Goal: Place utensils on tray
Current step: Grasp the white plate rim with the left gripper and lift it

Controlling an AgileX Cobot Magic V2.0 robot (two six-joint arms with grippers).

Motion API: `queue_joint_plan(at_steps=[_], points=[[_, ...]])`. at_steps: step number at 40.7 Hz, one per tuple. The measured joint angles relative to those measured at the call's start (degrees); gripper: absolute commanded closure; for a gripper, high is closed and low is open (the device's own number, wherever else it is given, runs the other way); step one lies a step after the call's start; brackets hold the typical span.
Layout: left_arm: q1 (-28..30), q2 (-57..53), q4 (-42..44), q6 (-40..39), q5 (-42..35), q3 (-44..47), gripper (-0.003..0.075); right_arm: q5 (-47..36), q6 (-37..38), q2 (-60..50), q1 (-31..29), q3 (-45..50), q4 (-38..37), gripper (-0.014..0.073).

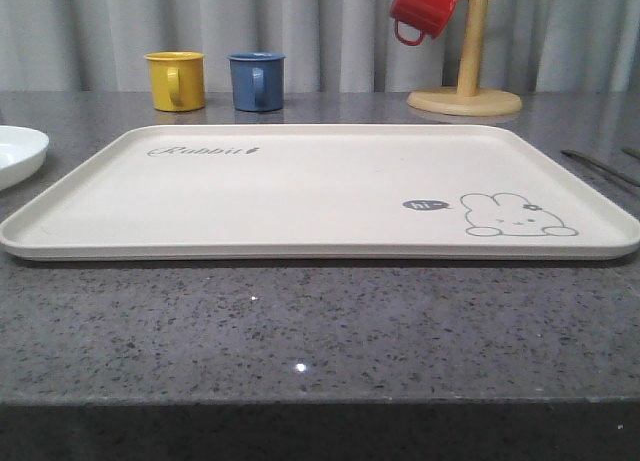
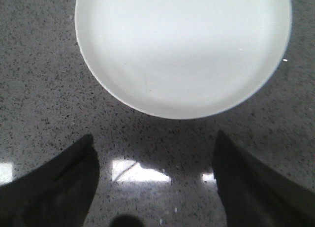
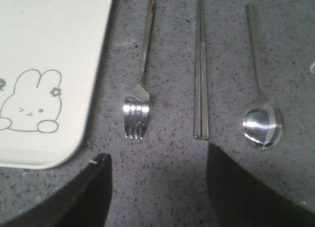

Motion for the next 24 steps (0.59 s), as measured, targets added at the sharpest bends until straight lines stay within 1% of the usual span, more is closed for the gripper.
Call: queue_joint_plan(at_steps=[8, 12, 18, 24], points=[[9.6, 10.5, -13.0, 9.6, -0.3, -4.7, 0.0246, 0.0, 0.0, 0.0, 0.0, 0.0, 0.0, 0.0139], [13.6, 14.4, -18.1, 12.6, -1.7, -6.3, 0.0246, 0.1, 0.0, 0.0, 0.0, 0.0, 0.0, 0.0139], [16.4, 19.0, -20.2, 14.5, -3.4, -8.1, 0.0247, 0.1, 0.0, 0.0, 0.0, 0.0, 0.0, 0.0139], [16.9, 23.2, -21.4, 15.1, -6.0, -9.2, 0.025, 0.1, 0.0, 0.0, 0.0, 0.0, 0.0, 0.0139]])
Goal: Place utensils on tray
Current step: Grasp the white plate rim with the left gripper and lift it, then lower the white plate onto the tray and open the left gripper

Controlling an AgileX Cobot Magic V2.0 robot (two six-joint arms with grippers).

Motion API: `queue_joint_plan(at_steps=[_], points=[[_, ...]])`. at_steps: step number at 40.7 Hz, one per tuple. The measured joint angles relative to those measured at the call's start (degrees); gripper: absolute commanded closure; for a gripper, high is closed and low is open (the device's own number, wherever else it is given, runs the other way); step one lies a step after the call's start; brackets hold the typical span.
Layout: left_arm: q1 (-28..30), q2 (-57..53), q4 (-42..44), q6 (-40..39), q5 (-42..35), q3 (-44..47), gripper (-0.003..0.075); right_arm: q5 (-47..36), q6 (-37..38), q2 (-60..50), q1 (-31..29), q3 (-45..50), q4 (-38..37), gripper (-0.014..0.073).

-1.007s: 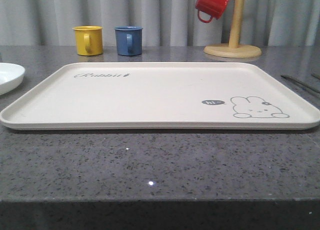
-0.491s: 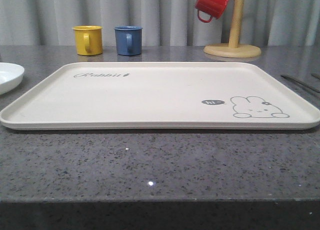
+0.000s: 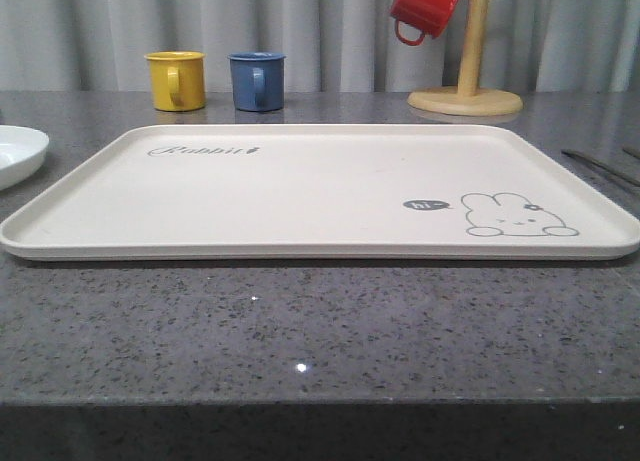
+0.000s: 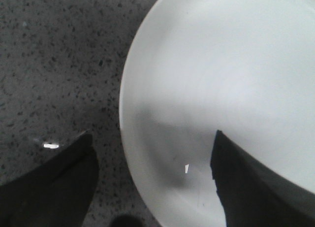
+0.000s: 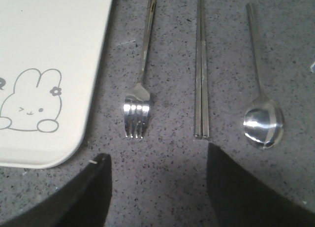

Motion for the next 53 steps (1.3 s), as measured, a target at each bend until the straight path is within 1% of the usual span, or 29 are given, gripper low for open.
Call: queue_joint_plan(at_steps=[4, 9, 12, 14, 20, 30, 37, 43, 47, 53], points=[[0.0, 2.1, -1.0, 0.1, -1.5, 0.0, 0.0293, 0.0, 0.0, 0.0, 0.0, 0.0, 0.0, 0.0139], [0.0, 3.9, -1.2, 0.2, -2.6, -0.4, 0.0393, 0.0, 0.0, 0.0, 0.0, 0.0, 0.0, 0.0139], [0.0, 4.3, -1.2, 0.2, -3.0, -0.5, 0.0479, 0.1, 0.0, 0.0, 0.0, 0.0, 0.0, 0.0139], [0.1, 4.4, -1.2, 0.2, -3.6, -0.5, 0.0555, 0.1, 0.0, 0.0, 0.0, 0.0, 0.0, 0.0139], [0.2, 4.7, -1.8, 0.3, -4.7, -0.5, 0.0735, 0.1, 0.0, 0.0, 0.0, 0.0, 0.0, 0.0139], [0.2, 3.9, -3.1, 0.3, -4.2, -1.5, 0.0739, 0.1, 0.0, 0.0, 0.0, 0.0, 0.0, 0.0139], [-1.5, 0.3, -4.1, 1.9, -1.1, -6.4, 0.0739, 0.1, 0.0, 0.0, 0.0, 0.0, 0.0, 0.0139], [-7.2, -1.8, -8.0, 4.3, 1.9, -11.4, 0.0739, 0.1, 0.0, 0.0, 0.0, 0.0, 0.0, 0.0139], [-13.5, -2.0, -9.3, 4.7, 2.3, -13.3, 0.0739, 0.1, 0.0, 0.0, 0.0, 0.0, 0.0, 0.0139], [-22.4, -0.6, -9.9, 4.9, 2.3, -13.7, 0.0739, 0.1, 0.0, 0.0, 0.0, 0.0, 0.0, 0.0139]])
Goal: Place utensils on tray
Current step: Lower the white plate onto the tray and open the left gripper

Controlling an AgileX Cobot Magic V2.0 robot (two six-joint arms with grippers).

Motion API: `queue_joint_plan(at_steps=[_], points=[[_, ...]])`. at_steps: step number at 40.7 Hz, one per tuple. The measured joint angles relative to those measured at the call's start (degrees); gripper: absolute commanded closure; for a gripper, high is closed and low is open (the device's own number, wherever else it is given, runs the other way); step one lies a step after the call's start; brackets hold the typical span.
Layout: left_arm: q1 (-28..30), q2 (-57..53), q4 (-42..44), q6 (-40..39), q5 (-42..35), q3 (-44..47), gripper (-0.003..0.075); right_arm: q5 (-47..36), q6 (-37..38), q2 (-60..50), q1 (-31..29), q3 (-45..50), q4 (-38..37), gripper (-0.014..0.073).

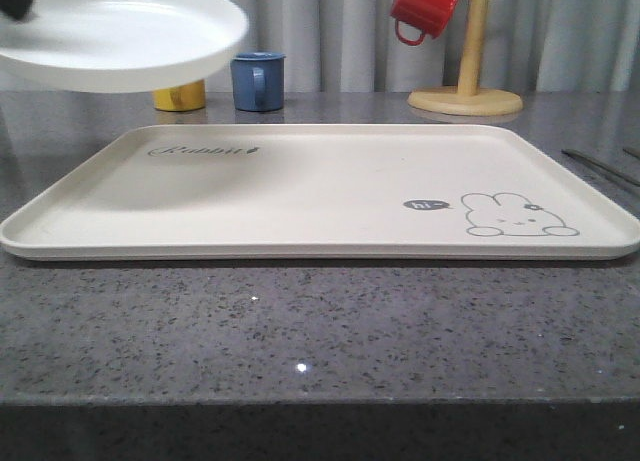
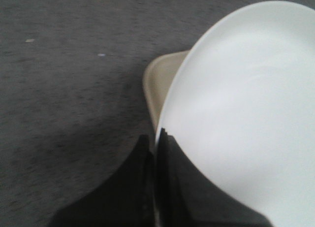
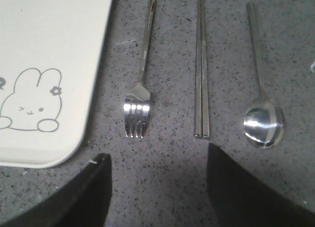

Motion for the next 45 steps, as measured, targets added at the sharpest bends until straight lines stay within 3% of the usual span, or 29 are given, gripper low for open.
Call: queue_joint_plan(at_steps=[10, 24, 29, 34, 45], points=[[-7.5, 6.5, 0.0, 0.0, 0.0, 0.0, 0.0739, 0.0, 0.0, 0.0, 0.0, 0.0, 0.0, 0.0139], [-8.3, 13.5, -1.2, 0.0, -0.6, 0.0, 0.072, 0.0, 0.0, 0.0, 0.0, 0.0, 0.0, 0.0139], [-8.3, 15.0, -1.7, 0.0, -0.1, 0.0, 0.0491, 0.0, 0.0, 0.0, 0.0, 0.0, 0.0, 0.0139], [-8.3, 15.1, -2.1, 0.0, 0.8, -0.5, 0.0348, 0.0, 0.0, 0.0, 0.0, 0.0, 0.0, 0.0139], [-8.9, 8.1, 0.9, 0.0, 2.6, -2.7, 0.033, 0.0, 0.0, 0.0, 0.0, 0.0, 0.0, 0.0139]])
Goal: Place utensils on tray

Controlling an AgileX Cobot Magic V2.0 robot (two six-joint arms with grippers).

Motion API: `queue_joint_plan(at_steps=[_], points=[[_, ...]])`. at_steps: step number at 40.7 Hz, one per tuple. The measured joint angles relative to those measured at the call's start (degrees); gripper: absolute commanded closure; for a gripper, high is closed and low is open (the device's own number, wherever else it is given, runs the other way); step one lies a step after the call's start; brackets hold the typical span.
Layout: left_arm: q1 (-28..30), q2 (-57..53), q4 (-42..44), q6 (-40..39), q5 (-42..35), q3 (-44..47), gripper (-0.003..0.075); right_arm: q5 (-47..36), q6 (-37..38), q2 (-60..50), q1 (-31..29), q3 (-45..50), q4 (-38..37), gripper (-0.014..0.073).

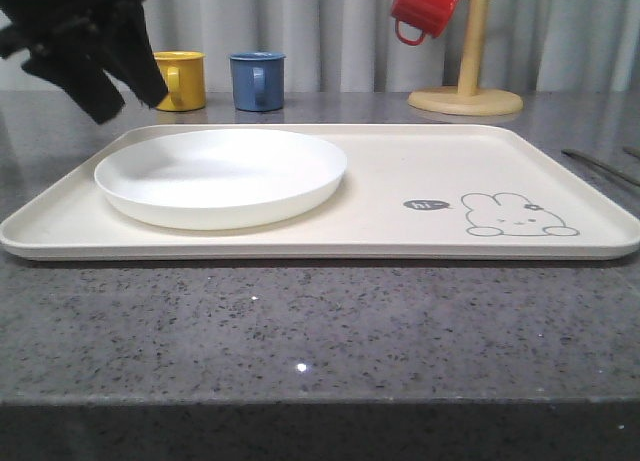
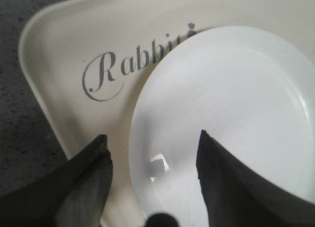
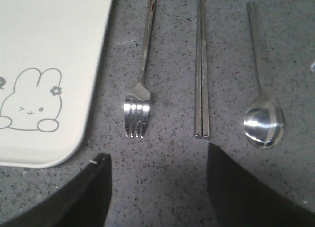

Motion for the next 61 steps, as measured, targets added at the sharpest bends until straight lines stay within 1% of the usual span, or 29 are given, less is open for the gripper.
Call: queue_joint_plan(at_steps=[5, 9, 13, 19, 22, 25, 34, 42, 48, 57, 61], points=[[-3.5, -6.7, 6.2, -1.9, 1.5, -0.1, 0.033, 0.0, 0.0, 0.0, 0.0, 0.0, 0.0, 0.0139], [-9.1, -12.2, 12.2, -4.1, 1.9, 0.1, 0.033, 0.0, 0.0, 0.0, 0.0, 0.0, 0.0, 0.0139], [-15.6, -17.6, 17.2, -6.7, 0.7, 2.3, 0.033, 0.0, 0.0, 0.0, 0.0, 0.0, 0.0, 0.0139], [-24.9, -27.3, 23.2, -11.6, -3.9, 9.4, 0.033, 0.0, 0.0, 0.0, 0.0, 0.0, 0.0, 0.0139], [-28.1, -33.0, 24.0, -12.8, -7.3, 14.9, 0.033, 0.0, 0.0, 0.0, 0.0, 0.0, 0.0, 0.0139], [-29.8, -38.0, 24.2, -13.8, -10.1, 19.8, 0.033, 0.0, 0.0, 0.0, 0.0, 0.0, 0.0, 0.0139], [-30.6, -53.7, 23.5, -14.5, -15.4, 33.3, 0.033, 0.0, 0.0, 0.0, 0.0, 0.0, 0.0, 0.0139], [-30.6, -64.5, 23.2, -14.6, -18.0, 40.3, 0.033, 0.0, 0.0, 0.0, 0.0, 0.0, 0.1, 0.0139], [-30.6, -67.7, 23.2, -14.6, -19.1, 42.0, 0.033, 0.0, 0.0, 0.0, 0.0, 0.0, 0.2, 0.0139], [-30.6, -67.8, 23.2, -14.6, -19.7, 42.2, 0.033, 0.0, 0.0, 0.0, 0.0, -0.1, 1.4, 0.0139], [-30.6, -67.8, 23.2, -14.6, -19.8, 42.2, 0.033, 1.7, 0.0, 0.4, 0.0, -1.4, 1.6, 0.0139]])
